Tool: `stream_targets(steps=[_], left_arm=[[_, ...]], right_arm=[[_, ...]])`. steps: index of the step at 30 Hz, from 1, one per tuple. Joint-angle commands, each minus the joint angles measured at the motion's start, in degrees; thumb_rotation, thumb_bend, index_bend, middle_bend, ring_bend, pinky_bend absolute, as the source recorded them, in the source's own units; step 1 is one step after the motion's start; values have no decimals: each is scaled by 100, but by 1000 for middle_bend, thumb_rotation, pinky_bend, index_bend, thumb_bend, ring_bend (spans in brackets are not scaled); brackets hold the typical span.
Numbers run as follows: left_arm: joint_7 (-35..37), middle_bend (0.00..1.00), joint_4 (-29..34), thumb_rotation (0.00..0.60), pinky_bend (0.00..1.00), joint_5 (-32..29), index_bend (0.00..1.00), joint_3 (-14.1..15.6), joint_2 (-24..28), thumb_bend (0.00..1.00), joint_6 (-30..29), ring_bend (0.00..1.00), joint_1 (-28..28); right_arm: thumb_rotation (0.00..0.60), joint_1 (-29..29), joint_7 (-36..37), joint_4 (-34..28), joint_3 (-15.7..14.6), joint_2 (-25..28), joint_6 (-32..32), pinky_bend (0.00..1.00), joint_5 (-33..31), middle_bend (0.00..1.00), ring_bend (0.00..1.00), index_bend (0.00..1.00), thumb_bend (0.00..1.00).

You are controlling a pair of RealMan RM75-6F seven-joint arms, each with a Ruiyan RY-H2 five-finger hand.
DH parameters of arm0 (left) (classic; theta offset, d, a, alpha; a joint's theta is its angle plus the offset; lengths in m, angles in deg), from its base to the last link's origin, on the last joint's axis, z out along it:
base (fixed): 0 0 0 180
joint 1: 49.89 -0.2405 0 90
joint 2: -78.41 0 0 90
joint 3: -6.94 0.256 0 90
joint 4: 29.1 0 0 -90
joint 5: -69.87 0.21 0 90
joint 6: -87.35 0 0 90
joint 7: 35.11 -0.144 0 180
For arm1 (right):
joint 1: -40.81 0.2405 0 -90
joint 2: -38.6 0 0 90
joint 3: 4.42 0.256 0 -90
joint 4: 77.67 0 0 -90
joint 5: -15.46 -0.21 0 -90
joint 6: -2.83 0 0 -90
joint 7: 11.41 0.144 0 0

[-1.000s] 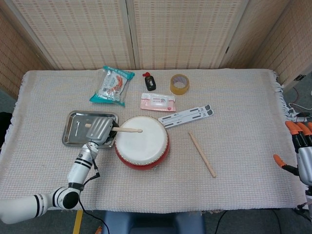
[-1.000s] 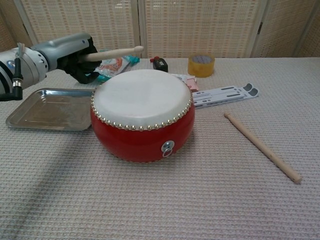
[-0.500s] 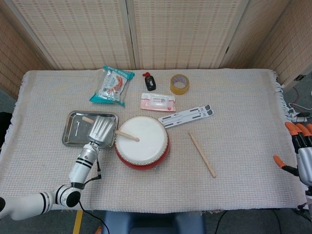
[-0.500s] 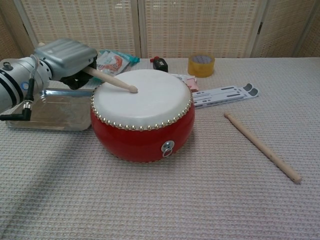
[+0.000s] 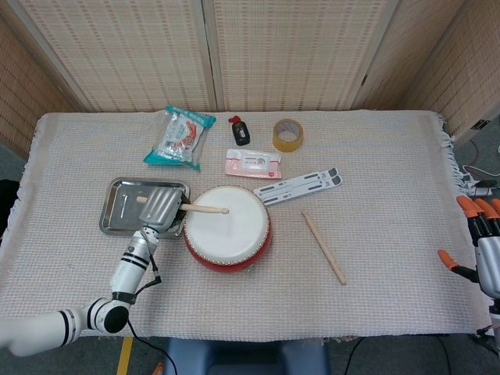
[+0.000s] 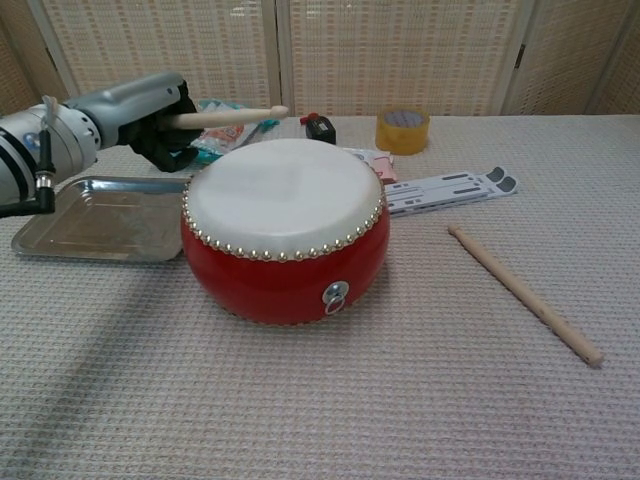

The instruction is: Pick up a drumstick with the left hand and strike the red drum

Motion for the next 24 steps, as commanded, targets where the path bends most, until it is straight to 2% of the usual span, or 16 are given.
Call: stream_targets(steps=[1, 3, 6, 8, 12, 14, 18, 21, 24], left_arm=[[-1280, 1000, -680, 600, 1000, 430, 982, 442, -278, 709, -41, 970, 155], [-1609, 1000, -865, 600, 1000, 490, 982, 535, -318, 710, -91, 969, 180], [-1842, 1000, -713, 600, 1000, 331, 982, 519, -228, 709, -69, 967, 157], [-1415, 1000, -344, 600, 1000, 138, 982, 370, -82, 709, 41, 967, 70], [-169, 1000, 134, 600, 1000, -148, 980, -129, 172, 707, 57, 964, -162], [167, 1000, -6, 600, 1000, -144, 980, -294, 211, 707, -53, 965, -221], [568, 1000, -495, 600, 1000, -200, 980, -418, 186, 707, -33, 965, -262], [820, 1000, -855, 600, 1000, -235, 980, -400, 181, 706, 158, 965, -279], [854, 1000, -1331, 600, 1000, -116, 980, -259, 112, 706, 315, 965, -243]], right_arm=[[600, 1, -2, -4, 2, 5, 5, 23, -7, 112, 0, 0, 193], [600, -2, 0, -7, 2, 11, 4, 23, -7, 112, 0, 0, 193], [600, -6, 3, -5, 1, 7, -1, 24, -5, 112, 0, 0, 193], [600, -10, 9, -1, -1, 3, -8, 23, -1, 112, 0, 0, 193], [600, -11, 24, 12, -7, -3, -2, 23, 3, 112, 0, 0, 193], [600, -14, 35, 17, -5, 0, -4, 23, -1, 112, 0, 0, 193], [600, -23, 54, 22, -1, 6, -23, 23, 2, 112, 0, 0, 194], [600, -16, 63, 32, -6, -2, 4, 23, -6, 112, 0, 0, 194], [600, 3, 62, 42, -9, -10, 36, 23, 0, 112, 0, 0, 193]])
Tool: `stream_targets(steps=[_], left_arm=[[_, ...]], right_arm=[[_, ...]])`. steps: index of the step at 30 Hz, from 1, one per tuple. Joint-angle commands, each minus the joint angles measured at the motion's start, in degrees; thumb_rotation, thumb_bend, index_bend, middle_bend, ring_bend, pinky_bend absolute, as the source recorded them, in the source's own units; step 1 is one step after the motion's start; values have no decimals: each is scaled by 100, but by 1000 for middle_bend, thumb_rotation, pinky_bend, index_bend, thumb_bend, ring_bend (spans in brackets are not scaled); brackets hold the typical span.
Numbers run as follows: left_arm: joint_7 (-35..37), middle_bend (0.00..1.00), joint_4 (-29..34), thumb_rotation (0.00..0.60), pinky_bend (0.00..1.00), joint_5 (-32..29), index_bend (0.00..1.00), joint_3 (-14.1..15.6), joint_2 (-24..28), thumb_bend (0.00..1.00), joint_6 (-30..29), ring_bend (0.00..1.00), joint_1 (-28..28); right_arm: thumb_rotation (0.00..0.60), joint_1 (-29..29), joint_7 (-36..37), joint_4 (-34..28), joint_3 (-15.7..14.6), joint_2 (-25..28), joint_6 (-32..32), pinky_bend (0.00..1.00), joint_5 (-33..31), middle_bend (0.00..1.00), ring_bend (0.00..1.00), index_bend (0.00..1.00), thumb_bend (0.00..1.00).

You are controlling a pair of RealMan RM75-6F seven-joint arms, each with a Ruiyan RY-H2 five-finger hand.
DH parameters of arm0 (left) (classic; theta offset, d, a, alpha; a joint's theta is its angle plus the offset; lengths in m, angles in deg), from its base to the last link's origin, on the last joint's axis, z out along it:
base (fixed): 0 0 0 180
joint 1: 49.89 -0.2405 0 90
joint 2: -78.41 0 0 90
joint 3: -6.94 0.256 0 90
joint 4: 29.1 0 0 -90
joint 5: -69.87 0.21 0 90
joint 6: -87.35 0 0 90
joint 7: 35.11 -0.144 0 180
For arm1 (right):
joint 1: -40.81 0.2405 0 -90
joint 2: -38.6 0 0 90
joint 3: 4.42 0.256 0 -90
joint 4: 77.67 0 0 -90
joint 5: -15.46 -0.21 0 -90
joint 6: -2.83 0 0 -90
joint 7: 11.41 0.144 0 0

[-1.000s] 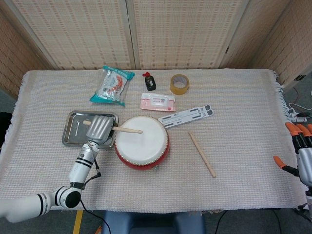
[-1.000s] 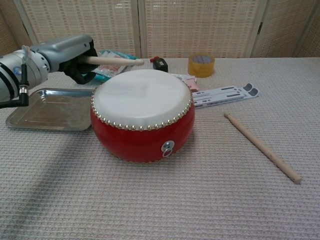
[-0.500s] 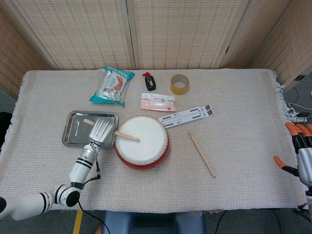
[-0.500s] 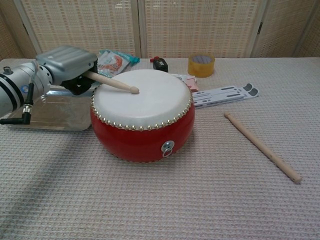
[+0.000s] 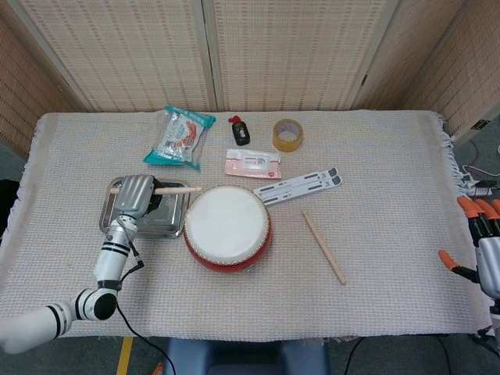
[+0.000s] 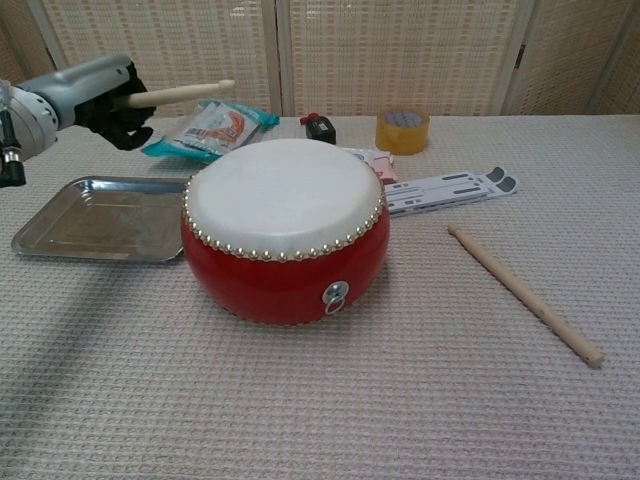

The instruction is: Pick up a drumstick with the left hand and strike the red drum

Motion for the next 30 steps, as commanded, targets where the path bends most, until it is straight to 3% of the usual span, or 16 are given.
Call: stream_targets(steps=[1, 8, 21, 25, 30], left_arm=[[151, 1000, -698, 600, 1000, 71, 980, 92, -74, 706, 258, 965, -2], [381, 1000, -1932, 600, 1000, 361, 971, 430, -461, 706, 920, 955, 189], [274, 940, -3069, 600, 1000, 582, 928, 614, -1049, 683, 1448, 885, 462], [145, 797, -3013, 600, 932, 392, 822, 543, -1010, 634, 1564, 744, 425], [8, 509, -2746, 600, 726, 181, 547, 411, -928, 544, 1497, 445, 364]], right_arm=[[600, 16, -2, 5, -3, -6, 19, 23, 14, 112, 0, 0, 193], [600, 15, -62, -36, -10, 0, 38, 23, -5, 112, 0, 0, 194], [600, 17, -124, -79, -4, -12, 90, 23, -90, 112, 0, 0, 193], [600, 6, -103, -59, -8, -18, 98, 23, -116, 112, 0, 0, 193], [600, 29, -89, -39, -12, -33, 122, 23, -85, 112, 0, 0, 194]])
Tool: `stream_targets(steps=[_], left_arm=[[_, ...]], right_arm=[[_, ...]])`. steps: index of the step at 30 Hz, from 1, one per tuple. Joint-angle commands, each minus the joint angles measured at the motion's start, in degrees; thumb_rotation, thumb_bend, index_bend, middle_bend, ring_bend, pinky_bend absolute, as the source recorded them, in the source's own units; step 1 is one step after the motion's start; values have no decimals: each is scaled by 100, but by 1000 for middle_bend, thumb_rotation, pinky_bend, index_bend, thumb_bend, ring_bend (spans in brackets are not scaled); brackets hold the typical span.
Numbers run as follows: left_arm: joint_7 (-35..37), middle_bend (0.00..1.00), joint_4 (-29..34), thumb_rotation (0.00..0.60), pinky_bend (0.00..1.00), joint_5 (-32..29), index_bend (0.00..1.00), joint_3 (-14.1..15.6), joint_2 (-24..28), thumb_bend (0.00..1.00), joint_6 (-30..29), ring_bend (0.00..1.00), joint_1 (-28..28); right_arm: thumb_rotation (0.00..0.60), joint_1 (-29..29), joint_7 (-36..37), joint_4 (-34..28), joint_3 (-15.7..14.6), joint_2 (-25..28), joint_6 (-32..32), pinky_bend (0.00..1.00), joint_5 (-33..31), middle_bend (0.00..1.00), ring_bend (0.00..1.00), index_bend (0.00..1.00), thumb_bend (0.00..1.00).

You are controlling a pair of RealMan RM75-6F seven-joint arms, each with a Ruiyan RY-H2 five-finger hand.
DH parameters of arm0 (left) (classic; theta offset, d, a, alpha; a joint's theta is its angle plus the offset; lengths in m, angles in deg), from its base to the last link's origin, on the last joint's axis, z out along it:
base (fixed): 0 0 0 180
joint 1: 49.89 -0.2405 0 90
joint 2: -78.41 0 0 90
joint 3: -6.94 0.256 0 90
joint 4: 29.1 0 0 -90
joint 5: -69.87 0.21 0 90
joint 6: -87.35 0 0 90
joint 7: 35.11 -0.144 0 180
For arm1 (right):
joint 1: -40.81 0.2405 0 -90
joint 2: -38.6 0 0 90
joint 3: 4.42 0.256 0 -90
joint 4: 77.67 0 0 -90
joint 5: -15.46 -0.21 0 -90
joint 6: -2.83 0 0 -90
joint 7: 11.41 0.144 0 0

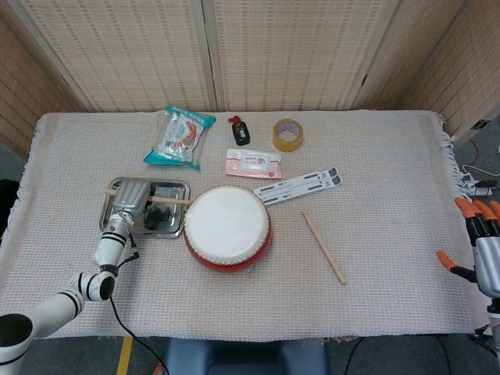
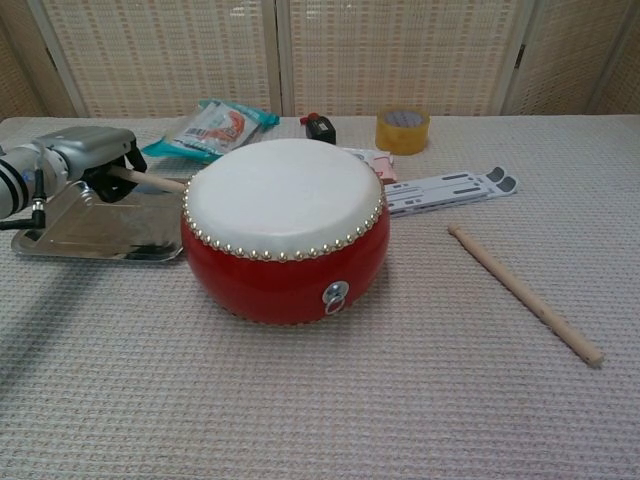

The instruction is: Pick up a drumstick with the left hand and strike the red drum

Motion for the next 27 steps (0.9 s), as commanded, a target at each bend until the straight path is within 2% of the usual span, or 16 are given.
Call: stream_targets(steps=[1, 4, 6, 10, 15, 22, 27], left_arm=[[-101, 468, 204, 600, 684, -114, 503, -77, 83, 521, -29, 403, -36], [-204, 300, 400, 600, 467, -154, 318, -84, 172, 402, -39, 235, -48], [-272, 224, 482, 600, 338, -210, 231, -91, 214, 349, -1, 149, -44], [-312, 120, 585, 600, 184, -379, 102, -118, 275, 286, 186, 39, -25], [-365, 7, 635, 600, 96, -465, 2, -108, 303, 239, 225, 0, -21], [-347, 0, 803, 600, 66, -498, 0, -132, 413, 232, 106, 0, -65], [-43, 0, 1309, 600, 66, -435, 0, -299, 690, 229, -368, 0, -270]], right_arm=[[600, 6, 0, 0, -1, -1, 2, 23, 9, 112, 0, 0, 194], [600, 5, 4, -4, 2, 0, -4, 23, 10, 112, 0, 0, 194], [600, -3, 13, -1, -3, -1, -9, 23, 10, 112, 0, 0, 193], [600, -11, 16, 47, 13, -47, -53, 23, 10, 112, 0, 0, 193], [600, -28, 13, -3, 10, -1, -47, 23, -12, 112, 0, 0, 194], [600, -9, 40, 8, 9, -2, -19, 23, 1, 112, 0, 0, 193], [600, -29, 67, -1, 15, 32, -49, 23, -1, 112, 0, 0, 194]])
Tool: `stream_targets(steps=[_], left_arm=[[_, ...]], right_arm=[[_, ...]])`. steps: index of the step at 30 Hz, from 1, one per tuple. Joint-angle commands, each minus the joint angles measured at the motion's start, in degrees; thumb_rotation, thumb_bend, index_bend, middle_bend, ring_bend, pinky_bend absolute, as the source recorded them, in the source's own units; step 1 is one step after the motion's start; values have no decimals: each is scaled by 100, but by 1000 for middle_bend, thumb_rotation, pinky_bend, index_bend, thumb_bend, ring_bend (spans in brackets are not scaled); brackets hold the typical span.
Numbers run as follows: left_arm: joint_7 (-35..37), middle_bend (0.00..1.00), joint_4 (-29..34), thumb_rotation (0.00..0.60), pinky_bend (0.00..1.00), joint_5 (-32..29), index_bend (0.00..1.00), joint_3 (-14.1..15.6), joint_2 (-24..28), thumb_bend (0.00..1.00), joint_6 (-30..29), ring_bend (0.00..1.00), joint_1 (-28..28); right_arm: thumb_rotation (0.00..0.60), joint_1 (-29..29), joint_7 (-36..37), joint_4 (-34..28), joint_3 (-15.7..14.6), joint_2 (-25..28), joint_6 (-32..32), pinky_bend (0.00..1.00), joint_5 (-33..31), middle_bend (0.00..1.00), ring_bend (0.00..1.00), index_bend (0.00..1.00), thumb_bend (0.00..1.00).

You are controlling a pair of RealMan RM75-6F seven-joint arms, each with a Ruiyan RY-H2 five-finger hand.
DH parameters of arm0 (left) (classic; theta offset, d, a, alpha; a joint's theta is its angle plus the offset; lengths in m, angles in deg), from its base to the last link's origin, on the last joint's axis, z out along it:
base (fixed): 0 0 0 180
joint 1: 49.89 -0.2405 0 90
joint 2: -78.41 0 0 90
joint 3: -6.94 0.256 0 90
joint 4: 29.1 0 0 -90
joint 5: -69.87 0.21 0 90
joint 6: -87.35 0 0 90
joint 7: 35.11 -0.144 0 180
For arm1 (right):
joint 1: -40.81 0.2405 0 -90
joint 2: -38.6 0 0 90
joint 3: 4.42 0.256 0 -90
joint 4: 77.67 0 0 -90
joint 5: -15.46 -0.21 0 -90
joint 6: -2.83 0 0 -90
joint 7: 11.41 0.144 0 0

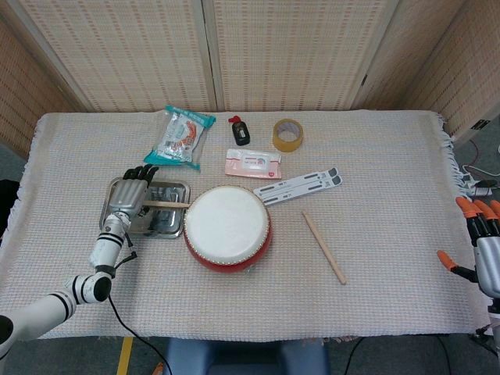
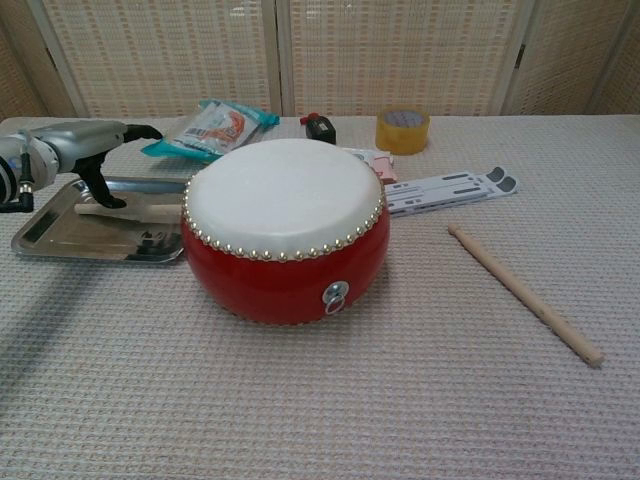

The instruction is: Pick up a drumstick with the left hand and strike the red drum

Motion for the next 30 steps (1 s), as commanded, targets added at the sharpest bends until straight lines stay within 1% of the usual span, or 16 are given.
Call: stream_targets(steps=[1, 4, 6, 9, 13, 17, 20, 22, 26, 30], left_arm=[[302, 0, 432, 600, 67, 88, 0, -151, 247, 230, -442, 0, -209], [491, 28, 775, 600, 75, 347, 17, -205, 437, 254, -1138, 0, -473], [587, 71, 1065, 600, 86, 515, 63, -191, 588, 296, -1633, 0, -720], [660, 94, 1613, 600, 96, 637, 103, -120, 899, 318, -2167, 8, -1119], [529, 118, 2268, 600, 100, 785, 138, 129, 1299, 325, -2716, 22, -1637], [-61, 125, 3057, 600, 99, 852, 143, 520, 1760, 327, -3206, 29, -2162], [-158, 126, 3544, 600, 98, 973, 151, 693, 1951, 329, -3605, 29, -2503], [-114, 126, 3773, 600, 98, 1114, 156, 801, 2026, 329, -3859, 29, -2719], [-234, 126, 4002, 600, 97, 1409, 157, 997, 2090, 328, -4282, 29, -3035], [-290, 126, 4205, 600, 94, 1642, 157, 1134, 2138, 328, -4562, 29, -3283]], right_arm=[[600, -18, 22, -9, 5, 25, -19, 24, -13, 112, 0, 0, 194], [600, -19, 117, -13, -7, 87, 46, 23, -45, 112, 0, 0, 193], [600, 0, 286, -31, -35, 180, 182, 23, -74, 112, 0, 0, 193], [600, 35, 574, 12, -51, 281, 323, 23, -81, 112, 0, 11, 193], [600, 93, 858, 187, -89, 256, 431, 23, 8, 113, 0, 33, 194], [600, 175, 1078, 417, -192, 109, 512, 23, 244, 113, 0, 30, 194], [600, 195, 1115, 531, -267, -24, 495, 18, 391, 113, 0, 30, 193], [600, 182, 1086, 590, -308, -133, 446, 13, 456, 113, 0, 30, 193], [600, 124, 972, 653, -342, -312, 356, 9, 438, 113, 0, 32, 194], [600, 61, 932, 660, -375, -403, 283, 6, 415, 112, 0, 34, 194]])
